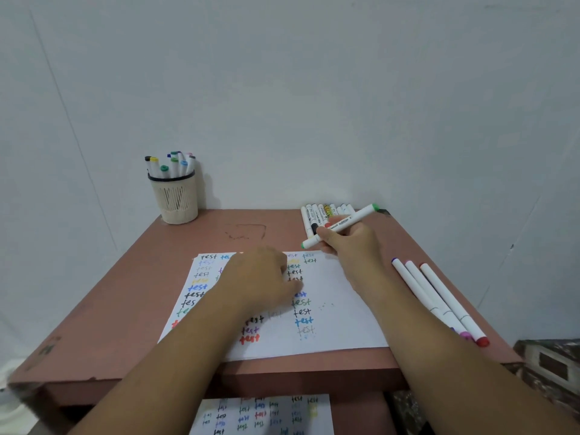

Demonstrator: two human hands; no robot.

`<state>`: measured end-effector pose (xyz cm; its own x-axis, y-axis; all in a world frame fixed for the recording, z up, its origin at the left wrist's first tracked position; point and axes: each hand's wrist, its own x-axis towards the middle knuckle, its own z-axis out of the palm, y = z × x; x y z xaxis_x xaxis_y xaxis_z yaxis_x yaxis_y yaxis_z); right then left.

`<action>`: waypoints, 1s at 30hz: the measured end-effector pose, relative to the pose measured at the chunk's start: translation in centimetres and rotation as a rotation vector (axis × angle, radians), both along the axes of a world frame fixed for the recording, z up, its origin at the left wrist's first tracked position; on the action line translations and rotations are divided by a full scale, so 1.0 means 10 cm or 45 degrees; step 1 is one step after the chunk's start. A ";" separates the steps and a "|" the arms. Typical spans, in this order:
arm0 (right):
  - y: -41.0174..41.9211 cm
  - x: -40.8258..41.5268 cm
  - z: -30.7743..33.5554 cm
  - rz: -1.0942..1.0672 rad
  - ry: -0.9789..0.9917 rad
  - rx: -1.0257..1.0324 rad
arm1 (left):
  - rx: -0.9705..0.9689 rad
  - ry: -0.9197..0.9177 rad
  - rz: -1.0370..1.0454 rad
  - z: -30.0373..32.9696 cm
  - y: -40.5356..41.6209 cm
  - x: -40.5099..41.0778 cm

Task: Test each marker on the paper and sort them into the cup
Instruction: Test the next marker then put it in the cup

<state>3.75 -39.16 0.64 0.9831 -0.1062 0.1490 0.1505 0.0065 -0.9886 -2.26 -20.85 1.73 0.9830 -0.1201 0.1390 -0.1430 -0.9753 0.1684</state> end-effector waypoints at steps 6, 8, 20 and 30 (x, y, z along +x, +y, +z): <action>0.14 -0.02 0.50 -0.016 -0.133 -0.061 | -0.381 0.321 -0.103 0.11 0.22 0.03; 0.29 -0.01 0.69 0.072 -0.125 0.008 | -0.474 0.321 -0.098 0.16 0.34 0.06; 1.59 0.49 1.32 0.190 -0.394 0.078 | -0.902 -0.359 0.337 0.19 1.55 0.45; 2.55 1.17 1.46 0.123 -0.634 -0.334 | -0.876 -0.546 0.430 -0.15 1.91 0.73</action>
<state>15.44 -13.62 15.23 0.7911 0.0841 0.6059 0.6095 -0.1928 -0.7690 5.07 -1.78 0.25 0.7972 0.4142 0.4393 -0.0509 -0.6789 0.7324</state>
